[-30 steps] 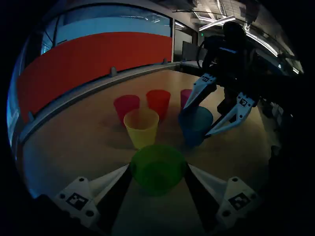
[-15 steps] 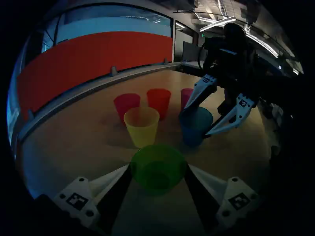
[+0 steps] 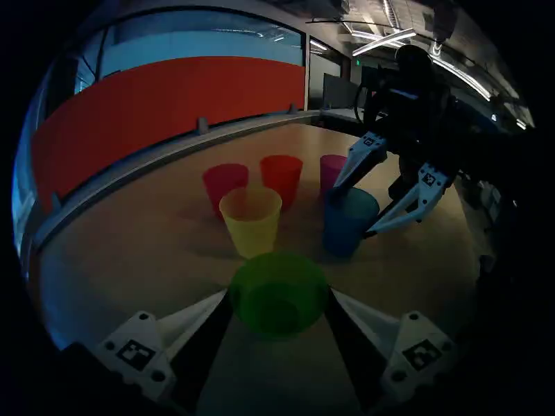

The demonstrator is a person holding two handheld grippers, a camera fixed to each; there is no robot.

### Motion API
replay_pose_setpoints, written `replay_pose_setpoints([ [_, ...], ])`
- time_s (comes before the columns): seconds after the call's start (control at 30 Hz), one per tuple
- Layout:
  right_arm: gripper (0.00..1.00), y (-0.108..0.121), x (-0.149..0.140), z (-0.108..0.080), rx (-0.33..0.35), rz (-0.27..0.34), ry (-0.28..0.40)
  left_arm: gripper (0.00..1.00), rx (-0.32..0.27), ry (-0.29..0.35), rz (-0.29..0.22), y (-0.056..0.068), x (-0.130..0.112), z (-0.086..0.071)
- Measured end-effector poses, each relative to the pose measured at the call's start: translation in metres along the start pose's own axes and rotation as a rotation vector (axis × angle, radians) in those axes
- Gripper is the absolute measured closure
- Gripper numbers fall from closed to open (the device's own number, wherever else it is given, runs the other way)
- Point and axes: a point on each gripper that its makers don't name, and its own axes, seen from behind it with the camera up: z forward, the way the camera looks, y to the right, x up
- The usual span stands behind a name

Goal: Pour water

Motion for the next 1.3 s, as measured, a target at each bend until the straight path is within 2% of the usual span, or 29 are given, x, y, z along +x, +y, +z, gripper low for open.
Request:
replay_pose_setpoints([
  [0.33,0.07,0.002,-0.005,-0.001,-0.015,-0.002,-0.009,0.11,0.004,0.004,-0.001,0.0,0.0,-0.001],
  [0.47,0.0,0.003,-0.005,-0.003,-0.019,0.009,-0.009,0.03,0.009,0.001,-0.005,-0.003,-0.001,-0.002],
  [0.6,0.0,0.003,-0.004,-0.006,-0.017,0.022,-0.009,0.03,0.016,-0.005,-0.003,-0.005,-0.003,-0.005],
  [1.0,0.0,0.003,-0.013,-0.024,-0.048,-0.01,-0.013,0.03,0.049,-0.014,-0.008,-0.01,-0.012,-0.022],
  [1.3,0.0,-0.003,-0.02,-0.045,-0.075,0.009,0.003,0.03,0.073,-0.008,-0.028,-0.007,-0.017,-0.04],
])
